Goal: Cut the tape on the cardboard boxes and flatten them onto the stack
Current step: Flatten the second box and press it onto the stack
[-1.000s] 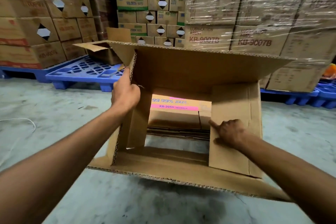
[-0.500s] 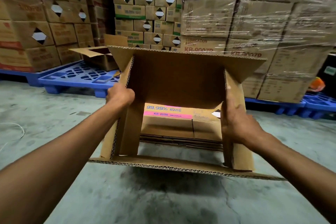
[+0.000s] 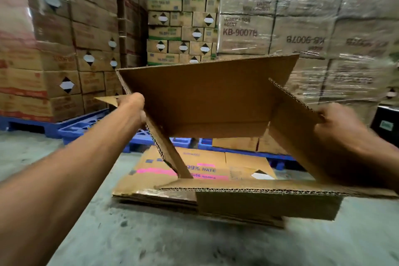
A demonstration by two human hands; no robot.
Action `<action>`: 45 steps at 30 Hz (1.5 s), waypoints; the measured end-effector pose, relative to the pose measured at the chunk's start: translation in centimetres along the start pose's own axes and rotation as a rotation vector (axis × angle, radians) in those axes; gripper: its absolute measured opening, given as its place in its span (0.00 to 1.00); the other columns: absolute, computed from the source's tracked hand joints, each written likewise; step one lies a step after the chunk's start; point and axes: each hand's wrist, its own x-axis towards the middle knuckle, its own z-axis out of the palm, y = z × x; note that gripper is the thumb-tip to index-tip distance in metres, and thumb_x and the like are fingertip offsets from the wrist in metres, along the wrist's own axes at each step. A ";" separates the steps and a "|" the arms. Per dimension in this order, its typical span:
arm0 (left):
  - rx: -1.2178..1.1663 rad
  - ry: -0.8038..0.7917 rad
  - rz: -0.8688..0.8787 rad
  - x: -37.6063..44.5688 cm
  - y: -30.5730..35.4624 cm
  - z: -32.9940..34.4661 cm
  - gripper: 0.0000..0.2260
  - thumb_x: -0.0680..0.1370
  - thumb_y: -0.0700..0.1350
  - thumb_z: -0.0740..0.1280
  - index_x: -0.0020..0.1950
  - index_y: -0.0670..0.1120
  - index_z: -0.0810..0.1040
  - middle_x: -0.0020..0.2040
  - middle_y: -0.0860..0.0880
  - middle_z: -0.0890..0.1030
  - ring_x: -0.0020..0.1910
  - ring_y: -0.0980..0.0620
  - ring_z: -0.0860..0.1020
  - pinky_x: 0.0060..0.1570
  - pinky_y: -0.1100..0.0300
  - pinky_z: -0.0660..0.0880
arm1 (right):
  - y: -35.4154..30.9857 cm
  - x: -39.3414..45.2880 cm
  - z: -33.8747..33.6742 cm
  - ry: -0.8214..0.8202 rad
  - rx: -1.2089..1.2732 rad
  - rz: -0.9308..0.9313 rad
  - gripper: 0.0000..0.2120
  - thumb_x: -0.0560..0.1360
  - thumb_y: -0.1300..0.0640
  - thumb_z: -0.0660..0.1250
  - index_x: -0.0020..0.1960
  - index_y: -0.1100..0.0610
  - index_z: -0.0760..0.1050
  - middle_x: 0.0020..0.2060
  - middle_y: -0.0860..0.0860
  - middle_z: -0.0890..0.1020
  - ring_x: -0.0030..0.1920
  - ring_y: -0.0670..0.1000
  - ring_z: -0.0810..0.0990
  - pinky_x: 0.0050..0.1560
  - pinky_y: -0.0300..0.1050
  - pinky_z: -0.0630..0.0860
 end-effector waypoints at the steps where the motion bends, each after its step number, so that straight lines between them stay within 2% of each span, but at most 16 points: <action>1: -0.070 0.039 0.000 -0.7 0.0 0.2 0.22 0.75 0.32 0.54 0.68 0.43 0.68 0.61 0.43 0.76 0.54 0.43 0.78 0.51 0.44 0.77 | 0.1 0.0 -0.4 0.034 0.004 -0.029 0.19 0.72 0.71 0.64 0.62 0.61 0.76 0.49 0.63 0.82 0.47 0.61 0.81 0.48 0.55 0.79; 5: -0.259 0.211 -0.047 -0.9 -3.1 -1.4 0.19 0.77 0.38 0.53 0.67 0.47 0.69 0.59 0.49 0.74 0.51 0.47 0.76 0.52 0.48 0.77 | 1.8 -0.7 0.0 0.100 -0.082 -0.126 0.17 0.70 0.70 0.67 0.56 0.57 0.72 0.51 0.60 0.80 0.47 0.60 0.79 0.48 0.56 0.79; 8: -0.317 0.294 -0.150 -0.5 -7.6 -3.6 0.12 0.76 0.44 0.55 0.58 0.49 0.71 0.59 0.48 0.77 0.53 0.46 0.78 0.56 0.50 0.77 | 3.4 -1.5 3.9 -0.011 -0.289 -0.176 0.15 0.71 0.65 0.66 0.56 0.54 0.69 0.53 0.58 0.78 0.52 0.59 0.77 0.46 0.51 0.76; 11: -0.266 0.202 -0.278 -1.1 -13.5 -6.3 0.16 0.76 0.41 0.54 0.61 0.47 0.73 0.60 0.47 0.79 0.53 0.44 0.79 0.51 0.43 0.77 | 4.9 -3.8 11.0 -0.167 -0.457 -0.249 0.22 0.75 0.59 0.65 0.67 0.52 0.65 0.60 0.57 0.74 0.59 0.58 0.74 0.51 0.51 0.75; 13: -0.037 0.043 -0.434 -2.3 -18.4 -9.2 0.16 0.78 0.41 0.56 0.65 0.45 0.73 0.63 0.44 0.78 0.57 0.42 0.78 0.46 0.39 0.77 | 6.5 -6.7 16.4 -0.284 -0.480 -0.236 0.18 0.76 0.59 0.62 0.66 0.54 0.69 0.60 0.57 0.74 0.58 0.58 0.75 0.52 0.51 0.75; 16: 0.197 -0.116 -0.611 -5.4 -23.8 -13.0 0.11 0.82 0.38 0.55 0.61 0.39 0.73 0.70 0.39 0.70 0.69 0.42 0.69 0.67 0.45 0.66 | 9.5 -11.3 22.8 -0.481 -0.537 -0.238 0.14 0.75 0.60 0.59 0.59 0.56 0.74 0.58 0.56 0.77 0.58 0.58 0.77 0.52 0.49 0.75; 18: 0.213 -0.114 -0.686 -6.7 -27.1 -16.0 0.14 0.82 0.37 0.54 0.66 0.38 0.70 0.71 0.38 0.68 0.70 0.42 0.68 0.70 0.50 0.62 | 11.0 -14.4 25.9 -0.642 -0.606 -0.292 0.14 0.77 0.59 0.58 0.62 0.56 0.73 0.61 0.57 0.74 0.59 0.58 0.76 0.54 0.50 0.74; 20: 0.294 -0.097 -0.750 -7.3 -29.8 -19.0 0.14 0.83 0.41 0.54 0.65 0.36 0.70 0.67 0.35 0.72 0.56 0.44 0.81 0.57 0.57 0.75 | 11.7 -16.6 27.9 -0.724 -0.654 -0.325 0.15 0.79 0.60 0.57 0.64 0.56 0.71 0.62 0.57 0.73 0.60 0.58 0.75 0.55 0.50 0.74; 22: 0.549 -0.113 -0.820 -7.4 -31.7 -21.5 0.14 0.83 0.44 0.55 0.52 0.35 0.75 0.49 0.35 0.82 0.27 0.47 0.83 0.31 0.58 0.79 | 12.2 -17.5 28.9 -0.753 -0.668 -0.330 0.15 0.79 0.60 0.58 0.65 0.56 0.71 0.61 0.57 0.74 0.59 0.57 0.77 0.54 0.49 0.74; 24: 0.944 -0.239 -0.874 -7.8 -32.3 -23.1 0.15 0.82 0.45 0.58 0.43 0.35 0.75 0.29 0.39 0.81 0.20 0.48 0.79 0.25 0.59 0.77 | 12.9 -18.3 29.5 -0.776 -0.663 -0.317 0.15 0.78 0.61 0.59 0.64 0.56 0.72 0.59 0.56 0.75 0.57 0.56 0.78 0.53 0.47 0.75; 25: 1.175 -0.341 -0.879 -8.2 -32.2 -23.4 0.16 0.81 0.46 0.60 0.41 0.34 0.75 0.27 0.39 0.80 0.20 0.47 0.79 0.24 0.60 0.76 | 13.3 -18.7 29.7 -0.799 -0.661 -0.306 0.15 0.78 0.61 0.60 0.64 0.56 0.72 0.58 0.56 0.76 0.57 0.55 0.78 0.52 0.47 0.75; 29: 1.565 -0.645 -0.664 -9.1 -32.8 -21.9 0.17 0.79 0.46 0.65 0.38 0.34 0.74 0.28 0.39 0.80 0.22 0.47 0.79 0.21 0.62 0.74 | 13.8 -20.8 30.4 -0.869 -0.671 -0.301 0.15 0.77 0.61 0.61 0.63 0.54 0.71 0.59 0.54 0.78 0.58 0.54 0.78 0.53 0.45 0.74; 33: 1.799 -0.949 -0.006 -10.8 -35.0 -19.4 0.17 0.78 0.53 0.64 0.61 0.43 0.75 0.59 0.42 0.78 0.58 0.45 0.76 0.52 0.56 0.73 | 13.4 -21.7 30.2 -0.933 -0.746 -0.368 0.15 0.76 0.62 0.62 0.63 0.55 0.72 0.59 0.54 0.78 0.59 0.54 0.78 0.55 0.45 0.74; 35: 1.852 -1.041 0.138 -11.7 -36.6 -19.1 0.23 0.79 0.55 0.62 0.71 0.47 0.67 0.69 0.43 0.70 0.68 0.43 0.67 0.63 0.52 0.68 | 13.3 -21.9 29.5 -0.970 -0.761 -0.391 0.16 0.76 0.62 0.64 0.63 0.55 0.72 0.60 0.54 0.78 0.60 0.54 0.77 0.56 0.45 0.74; 39: 1.916 -1.134 0.051 -12.4 -39.5 -19.9 0.30 0.78 0.58 0.59 0.77 0.51 0.55 0.77 0.42 0.54 0.76 0.42 0.51 0.71 0.44 0.59 | 13.4 -23.3 28.5 -1.042 -0.755 -0.398 0.16 0.76 0.62 0.66 0.63 0.55 0.72 0.60 0.54 0.78 0.59 0.54 0.78 0.57 0.46 0.74; 45: 1.879 -1.098 0.025 -13.1 -40.8 -20.9 0.27 0.77 0.61 0.59 0.73 0.51 0.61 0.75 0.43 0.57 0.75 0.40 0.52 0.68 0.42 0.63 | 13.1 -23.6 28.1 -1.153 -0.757 -0.394 0.18 0.77 0.61 0.65 0.65 0.56 0.71 0.60 0.55 0.77 0.59 0.55 0.77 0.58 0.48 0.73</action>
